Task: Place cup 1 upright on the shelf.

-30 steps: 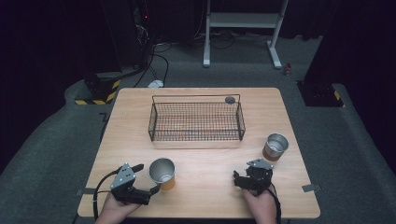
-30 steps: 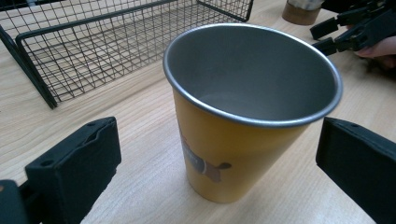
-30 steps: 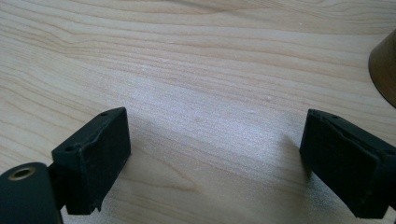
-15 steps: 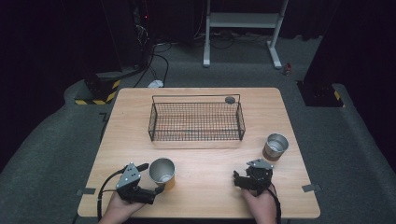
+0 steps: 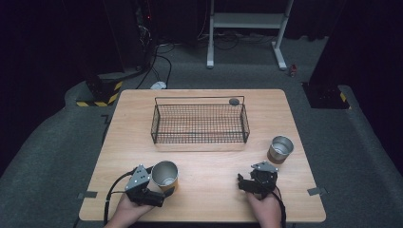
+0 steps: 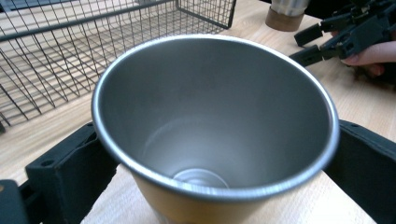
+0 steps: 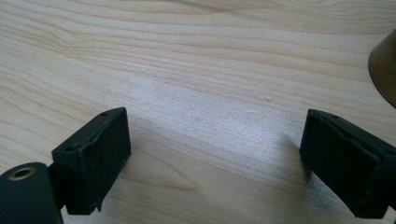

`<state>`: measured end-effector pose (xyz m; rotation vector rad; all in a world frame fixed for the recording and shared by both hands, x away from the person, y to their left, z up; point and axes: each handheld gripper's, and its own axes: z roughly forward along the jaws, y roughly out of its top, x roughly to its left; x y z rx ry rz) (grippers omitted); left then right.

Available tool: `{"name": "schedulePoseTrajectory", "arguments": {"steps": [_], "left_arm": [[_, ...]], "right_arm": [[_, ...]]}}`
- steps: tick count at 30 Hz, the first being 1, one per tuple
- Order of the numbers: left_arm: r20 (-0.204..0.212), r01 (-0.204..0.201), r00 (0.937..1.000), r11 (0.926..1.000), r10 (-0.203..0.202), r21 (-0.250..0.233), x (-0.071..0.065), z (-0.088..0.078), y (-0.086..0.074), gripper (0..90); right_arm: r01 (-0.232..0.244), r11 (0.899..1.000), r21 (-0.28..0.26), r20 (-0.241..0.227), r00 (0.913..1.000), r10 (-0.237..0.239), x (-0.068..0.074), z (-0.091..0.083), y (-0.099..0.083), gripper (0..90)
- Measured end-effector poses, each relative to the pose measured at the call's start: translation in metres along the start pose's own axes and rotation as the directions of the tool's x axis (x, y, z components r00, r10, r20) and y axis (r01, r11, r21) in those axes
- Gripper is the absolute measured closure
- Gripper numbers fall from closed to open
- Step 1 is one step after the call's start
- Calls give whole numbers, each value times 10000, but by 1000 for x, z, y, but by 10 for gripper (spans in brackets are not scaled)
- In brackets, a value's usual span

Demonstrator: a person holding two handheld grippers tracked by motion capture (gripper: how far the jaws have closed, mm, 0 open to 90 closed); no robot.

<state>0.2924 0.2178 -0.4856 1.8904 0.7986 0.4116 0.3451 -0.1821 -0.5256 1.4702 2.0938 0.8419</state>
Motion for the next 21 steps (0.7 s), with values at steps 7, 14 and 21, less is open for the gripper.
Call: {"name": "schedulePoseTrajectory", "arguments": {"steps": [7, 14, 21], "left_arm": [[-159, -66, 9999, 10000, 65, -47, 1, 6, 3, 6], [-201, -148, 9997, 9999, 146, -88, -2, 9, 6, 6], [-354, -260, 9990, 9996, 258, -52, -2, 9, 6, 7]], "right_arm": [[-1, 10000, -30, 11, 10000, 1, 0, 0, 0, 88], [-1, 10000, -22, 6, 10000, 1, 0, 0, 0, 88], [-14, 10000, -18, 9, 10000, 14, 0, 0, 0, 88]]}}
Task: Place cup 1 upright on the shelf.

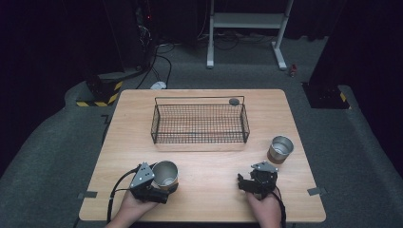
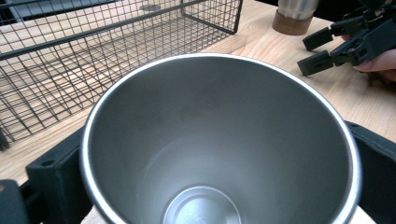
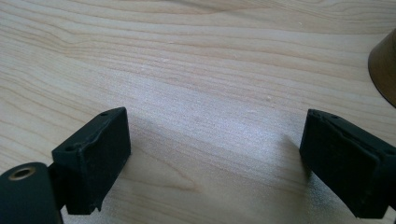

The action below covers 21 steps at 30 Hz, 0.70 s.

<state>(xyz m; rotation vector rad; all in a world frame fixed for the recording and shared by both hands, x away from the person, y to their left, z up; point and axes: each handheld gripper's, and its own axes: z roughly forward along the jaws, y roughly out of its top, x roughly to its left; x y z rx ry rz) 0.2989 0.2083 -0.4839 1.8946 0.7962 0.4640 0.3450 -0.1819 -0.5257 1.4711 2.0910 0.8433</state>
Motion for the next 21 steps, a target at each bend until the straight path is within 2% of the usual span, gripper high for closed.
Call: {"name": "schedulePoseTrajectory", "arguments": {"steps": [1, 9, 13, 15, 21], "left_arm": [[-142, -9, 9999, 9999, 8, -108, 0, -1, 0, 12], [-129, -53, 9999, 9997, 50, -224, -1, -4, 0, 47], [-291, -333, 9990, 9992, 326, -220, -3, -5, -2, 65], [-349, -365, 9988, 9990, 355, -273, -2, -6, -3, 95], [-368, -402, 9986, 9986, 390, -344, -2, -8, -3, 112]], "right_arm": [[-1, 10000, 0, -1, 10000, 1, 0, 0, 0, 88], [-1, 10000, 0, 0, 10000, 1, 0, 0, 0, 88], [2, 10000, -2, 0, 10000, -2, 0, 0, 0, 88], [1, 10000, -1, -2, 10000, -1, 0, 0, 0, 88], [-1, 10000, 2, -2, 10000, 1, 0, 0, 0, 88]]}}
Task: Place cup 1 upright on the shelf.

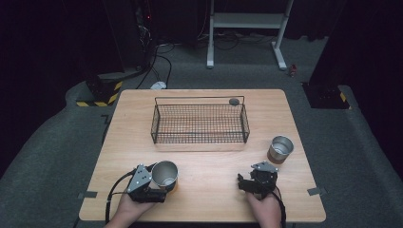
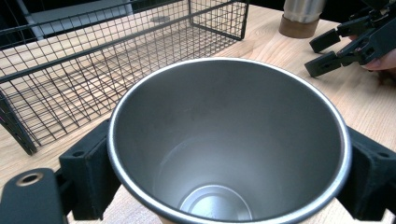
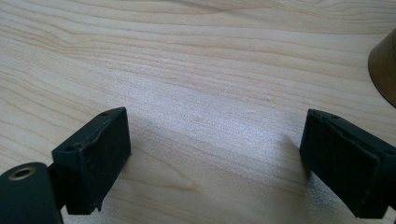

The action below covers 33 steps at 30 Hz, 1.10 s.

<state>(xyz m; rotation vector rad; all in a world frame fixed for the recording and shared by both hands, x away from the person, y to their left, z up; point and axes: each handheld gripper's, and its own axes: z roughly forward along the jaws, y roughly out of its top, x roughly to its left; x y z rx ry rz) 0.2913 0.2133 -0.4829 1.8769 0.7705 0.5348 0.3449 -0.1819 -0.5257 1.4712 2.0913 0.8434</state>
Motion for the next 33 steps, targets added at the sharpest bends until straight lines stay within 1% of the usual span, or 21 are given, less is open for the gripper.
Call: {"name": "schedulePoseTrajectory", "arguments": {"steps": [6, 9, 12, 15, 17, 20, 22, 24, 26, 33], "left_arm": [[14, 59, 10000, 10000, -60, 45, 2, -1, 0, 128], [-145, -81, 9999, 10000, 81, 8, 3, -1, 0, 130], [-129, 174, 9998, 9998, -175, -138, 6, -3, 1, 131], [-200, 254, 9995, 9994, -259, -226, 7, -3, 2, 132], [-265, 253, 9993, 9993, -260, -273, 6, -5, 2, 132], [-365, 141, 9992, 9993, -153, -335, 5, -10, 2, 132], [-380, 189, 9991, 9991, -203, -386, 6, -10, 2, 132], [-380, 362, 9985, 9980, -382, -522, 10, -13, 2, 132], [-483, 432, 9978, 9974, -460, -574, 12, -14, 2, 132], [-507, 425, 9977, 9970, -458, -648, 14, -17, 4, 132]], "right_arm": [[0, 10000, -3, 1, 10000, 0, 0, 0, 0, 88], [10, 10000, 15, -8, 10000, -10, 0, 0, 0, 88], [-16, 10000, 29, -18, 10000, 16, 0, 0, 0, 88], [-9, 10000, 22, -15, 10000, 9, 0, 0, 0, 88], [-12, 10000, 25, -16, 10000, 12, 0, 0, 0, 88], [-8, 10000, 11, -30, 10000, 8, 0, 0, 0, 88], [-2, 10000, 15, -35, 10000, 2, 0, 0, 1, 88], [3, 10000, 11, -40, 10000, -3, 0, 0, 1, 88], [27, 10000, 5, -40, 10000, -27, 0, 0, 1, 88], [-16, 10000, 12, -22, 10000, 16, 0, 0, 0, 89]]}}
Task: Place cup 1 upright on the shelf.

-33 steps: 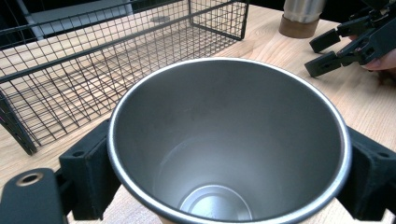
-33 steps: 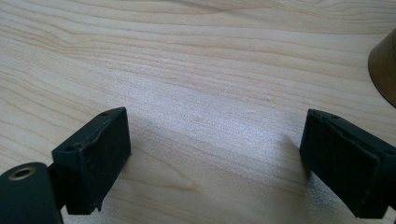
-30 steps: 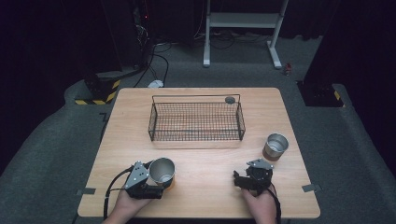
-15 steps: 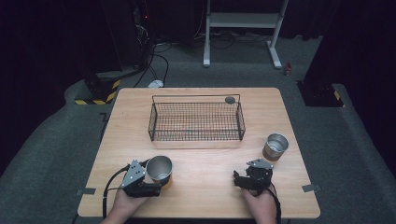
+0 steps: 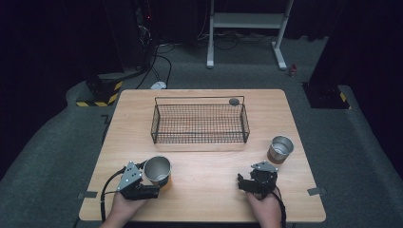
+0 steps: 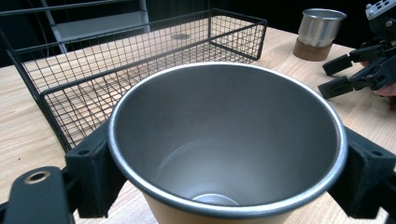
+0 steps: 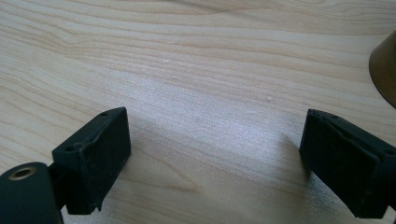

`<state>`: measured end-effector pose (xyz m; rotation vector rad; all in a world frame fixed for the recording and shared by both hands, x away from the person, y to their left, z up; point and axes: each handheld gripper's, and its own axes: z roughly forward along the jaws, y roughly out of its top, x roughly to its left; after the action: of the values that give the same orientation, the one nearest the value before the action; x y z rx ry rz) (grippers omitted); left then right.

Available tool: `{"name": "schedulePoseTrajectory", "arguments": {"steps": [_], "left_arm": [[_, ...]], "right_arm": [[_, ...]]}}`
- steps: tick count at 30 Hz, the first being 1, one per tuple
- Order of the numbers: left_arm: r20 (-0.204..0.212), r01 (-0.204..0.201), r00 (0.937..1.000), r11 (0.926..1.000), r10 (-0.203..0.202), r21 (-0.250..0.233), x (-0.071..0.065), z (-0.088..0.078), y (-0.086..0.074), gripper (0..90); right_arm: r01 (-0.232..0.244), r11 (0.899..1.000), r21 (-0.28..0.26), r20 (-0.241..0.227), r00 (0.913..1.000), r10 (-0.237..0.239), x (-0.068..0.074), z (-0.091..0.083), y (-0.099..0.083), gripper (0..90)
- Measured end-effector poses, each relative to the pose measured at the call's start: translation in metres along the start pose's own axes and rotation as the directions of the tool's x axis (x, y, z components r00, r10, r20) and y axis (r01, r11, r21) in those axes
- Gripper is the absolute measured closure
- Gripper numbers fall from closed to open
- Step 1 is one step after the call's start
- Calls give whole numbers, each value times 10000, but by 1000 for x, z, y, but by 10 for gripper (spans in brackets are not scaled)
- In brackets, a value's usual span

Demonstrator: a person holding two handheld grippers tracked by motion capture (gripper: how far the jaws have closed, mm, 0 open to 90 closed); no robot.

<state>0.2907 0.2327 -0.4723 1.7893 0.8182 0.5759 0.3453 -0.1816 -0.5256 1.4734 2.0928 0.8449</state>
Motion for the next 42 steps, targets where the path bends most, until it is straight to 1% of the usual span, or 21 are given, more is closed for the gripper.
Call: {"name": "schedulePoseTrajectory", "arguments": {"steps": [2, 6, 8, 10, 11, 12, 14, 15, 17, 20, 21, 22, 23, 25, 26, 28, 31, 33, 38, 42], "left_arm": [[-29, 73, 10000, 10000, -73, -11, 0, 0, 0, 132], [-77, 12, 10000, 10000, -12, 23, -1, -1, 1, 133], [-54, 126, 9999, 9999, -126, -31, -1, -2, 0, 132], [-97, 176, 9998, 9998, -174, 109, 0, -2, -1, 132], [-183, 169, 9997, 9996, -165, 206, 1, -1, -1, 133], [-183, 169, 9997, 9996, -165, 206, 1, -1, -1, 133], [-277, 127, 9995, 9997, -121, 225, 2, 0, 1, 133], [-341, 192, 9992, 9996, -184, 216, 2, 0, 2, 133], [-253, 303, 9992, 9993, -298, 197, 4, 2, 4, 133], [-340, 234, 9992, 9993, -224, 300, 4, 5, 8, 133], [-322, 312, 9990, 9992, -303, 263, 4, 6, 9, 133], [-320, 263, 9992, 9993, -255, 279, 4, 8, 10, 133], [-332, 298, 9990, 9992, -288, 277, 4, 9, 11, 133], [-233, 539, 9983, 9984, -534, 194, 3, 13, 13, 133], [-186, 529, 9984, 9985, -526, 158, 2, 16, 15, 133], [-276, 468, 9985, 9988, -464, 143, 1, 20, 16, 133], [-307, 522, 9982, 9985, -517, 150, -1, 25, 18, 133], [-416, 455, 9981, 9989, -451, 88, -3, 27, 19, 133], [-448, 670, 9967, 9976, -678, -175, -5, 31, 22, 133], [-454, 673, 9966, 9974, -684, -254, -4, 33, 27, 133]], "right_arm": [[1, 10000, 0, 0, 10000, -1, 0, 0, 0, 89], [4, 10000, -3, -5, 10000, -4, 0, 0, 0, 89], [4, 10000, -1, -6, 10000, -4, 0, 0, 0, 89], [1, 10000, 0, 0, 10000, -1, 0, 0, 0, 89], [40, 10000, -8, -15, 10000, -40, 0, 0, 0, 89], [40, 10000, -8, -15, 10000, -40, 0, 0, 0, 89], [51, 10000, -10, 0, 10000, -51, -1, 1, 1, 89], [50, 10000, -10, 3, 10000, -50, -1, 1, 1, 89], [53, 10000, -11, -8, 10000, -53, 0, 1, 0, 89], [58, 10000, -13, -9, 10000, -58, 0, 1, 0, 89], [55, 10000, -13, -9, 10000, -55, 0, 1, 0, 90], [54, 10000, -10, -10, 10000, -54, 0, 1, 0, 90], [56, 10000, -12, -9, 10000, -56, -1, 1, 0, 89], [65, 10000, -9, -29, 10000, -65, -1, 0, 0, 89], [66, 10000, -8, -33, 10000, -66, -1, 0, 0, 89], [76, 10000, -10, -45, 10000, -76, -1, 0, 0, 90], [106, 9999, -13, -71, 9999, -106, -1, 0, 0, 89], [123, 9999, -13, -95, 9999, -123, -1, 0, 0, 89], [134, 9999, -1, -135, 9998, -134, 0, 0, 0, 89], [159, 9999, -1, -139, 9998, -159, 0, 0, 0, 89]]}}
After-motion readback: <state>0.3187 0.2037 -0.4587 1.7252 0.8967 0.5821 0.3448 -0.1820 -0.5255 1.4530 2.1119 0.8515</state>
